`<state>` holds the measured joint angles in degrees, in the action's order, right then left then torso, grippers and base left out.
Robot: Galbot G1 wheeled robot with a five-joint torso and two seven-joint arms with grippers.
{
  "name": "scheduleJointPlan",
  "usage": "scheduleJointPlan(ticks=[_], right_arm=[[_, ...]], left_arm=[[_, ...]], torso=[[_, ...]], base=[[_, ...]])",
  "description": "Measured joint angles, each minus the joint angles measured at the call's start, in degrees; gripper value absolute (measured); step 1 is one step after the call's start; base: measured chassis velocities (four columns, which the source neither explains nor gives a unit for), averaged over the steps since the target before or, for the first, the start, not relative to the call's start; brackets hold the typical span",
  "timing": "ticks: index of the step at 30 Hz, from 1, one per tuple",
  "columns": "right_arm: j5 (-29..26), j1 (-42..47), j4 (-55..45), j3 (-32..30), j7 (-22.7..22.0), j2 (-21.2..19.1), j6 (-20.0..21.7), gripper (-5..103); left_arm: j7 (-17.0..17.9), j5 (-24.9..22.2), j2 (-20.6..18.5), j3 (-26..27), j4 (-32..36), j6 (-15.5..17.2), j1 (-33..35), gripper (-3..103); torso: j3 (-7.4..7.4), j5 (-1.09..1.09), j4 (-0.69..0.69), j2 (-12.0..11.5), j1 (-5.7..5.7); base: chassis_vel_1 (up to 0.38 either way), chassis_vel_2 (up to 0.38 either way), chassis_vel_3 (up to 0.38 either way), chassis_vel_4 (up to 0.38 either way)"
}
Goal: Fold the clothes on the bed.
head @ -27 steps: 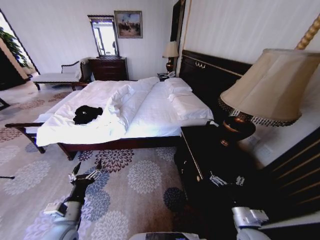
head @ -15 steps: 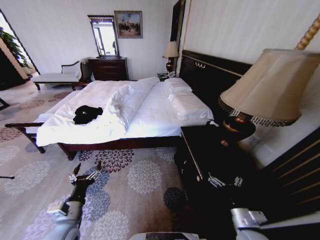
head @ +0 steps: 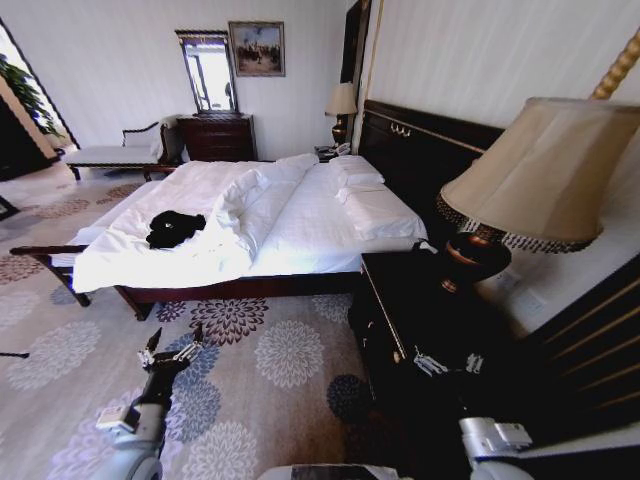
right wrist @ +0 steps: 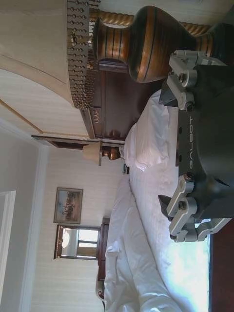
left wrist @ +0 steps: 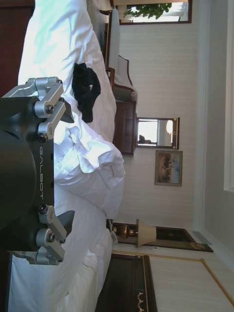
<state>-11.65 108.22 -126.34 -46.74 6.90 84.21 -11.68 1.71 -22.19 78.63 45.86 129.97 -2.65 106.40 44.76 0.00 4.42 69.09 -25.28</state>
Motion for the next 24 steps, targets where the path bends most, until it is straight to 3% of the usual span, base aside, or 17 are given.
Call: scheduleJointPlan(ticks=[14, 24], right_arm=[[1.85, 0.91, -0.8, 0.57, 0.03, 1.06, -0.06, 100], [2.52, 0.91, -0.12, 0.83, 0.03, 1.95, -0.28, 100]], left_arm=[[-0.44, -0.39, 0.88, -0.03, -0.15, -1.38, 1.3, 100], [-0.27, 0.23, 0.53, -0.56, -0.21, -1.03, 0.81, 100]], torso=[[0.0, 0.0, -0.01, 0.0, 0.01], [0.0, -0.01, 0.0, 0.0, 0.0]], base=[[-0.017, 0.021, 0.019, -0.018], [-0.168, 0.16, 0.154, -0.175]])
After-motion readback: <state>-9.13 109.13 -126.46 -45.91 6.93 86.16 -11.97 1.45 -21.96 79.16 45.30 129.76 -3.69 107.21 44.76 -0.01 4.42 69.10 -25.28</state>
